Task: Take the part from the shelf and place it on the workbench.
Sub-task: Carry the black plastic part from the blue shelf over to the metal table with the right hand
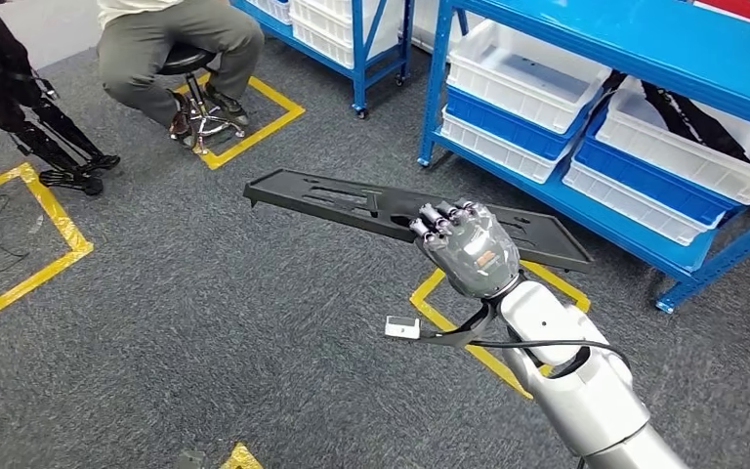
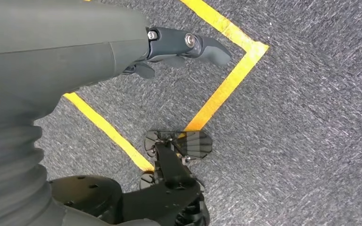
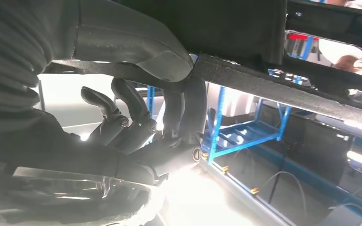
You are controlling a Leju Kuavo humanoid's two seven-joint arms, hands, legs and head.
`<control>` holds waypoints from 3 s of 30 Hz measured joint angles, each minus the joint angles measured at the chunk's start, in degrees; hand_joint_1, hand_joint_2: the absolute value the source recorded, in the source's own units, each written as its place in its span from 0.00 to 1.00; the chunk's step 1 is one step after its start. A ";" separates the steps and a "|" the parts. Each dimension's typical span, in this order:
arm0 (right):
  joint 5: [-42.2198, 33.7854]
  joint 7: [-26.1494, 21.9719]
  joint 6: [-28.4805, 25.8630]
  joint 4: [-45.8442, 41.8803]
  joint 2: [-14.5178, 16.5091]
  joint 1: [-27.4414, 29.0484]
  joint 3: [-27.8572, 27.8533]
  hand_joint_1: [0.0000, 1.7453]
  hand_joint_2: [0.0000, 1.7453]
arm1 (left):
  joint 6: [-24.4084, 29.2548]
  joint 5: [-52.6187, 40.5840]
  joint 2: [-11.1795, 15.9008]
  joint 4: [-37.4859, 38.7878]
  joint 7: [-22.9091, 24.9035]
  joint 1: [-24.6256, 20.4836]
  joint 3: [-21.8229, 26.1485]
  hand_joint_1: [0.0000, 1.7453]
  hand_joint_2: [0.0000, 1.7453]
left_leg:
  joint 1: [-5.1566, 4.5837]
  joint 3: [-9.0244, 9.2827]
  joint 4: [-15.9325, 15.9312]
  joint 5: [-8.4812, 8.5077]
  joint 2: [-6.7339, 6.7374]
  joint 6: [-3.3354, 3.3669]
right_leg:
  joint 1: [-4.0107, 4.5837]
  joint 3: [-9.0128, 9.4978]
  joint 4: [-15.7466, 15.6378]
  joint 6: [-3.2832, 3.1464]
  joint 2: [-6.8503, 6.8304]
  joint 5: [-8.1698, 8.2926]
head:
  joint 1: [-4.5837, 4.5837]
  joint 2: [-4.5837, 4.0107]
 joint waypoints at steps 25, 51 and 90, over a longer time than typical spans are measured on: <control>0.07 -0.07 -0.03 -0.01 -0.61 0.30 0.63 0.97 1.00 | -0.04 -0.20 -0.04 0.02 0.06 0.36 0.41 0.00 1.00 | 0.91 -7.41 13.67 -4.41 -1.32 -1.30 | -0.88 0.35 0.18 -0.71 -0.35 -0.32 | -0.33 0.00; -0.02 -0.05 -0.03 -0.44 -1.21 0.99 0.31 0.97 1.00 | -0.19 -0.75 -0.11 0.01 0.01 0.23 1.05 0.00 1.00 | 0.34 -4.39 7.76 -3.61 -3.28 -0.99 | -1.10 -0.59 0.48 -0.48 1.90 0.19 | -0.46 0.00; 0.20 0.05 -0.01 -0.80 -1.14 2.16 0.34 0.97 1.00 | -0.17 -1.51 -0.07 0.00 0.21 0.09 1.23 0.00 1.00 | -0.74 -0.38 0.97 0.03 1.59 1.22 | 0.64 0.88 -0.13 -1.04 -2.23 -0.91 | -0.60 0.00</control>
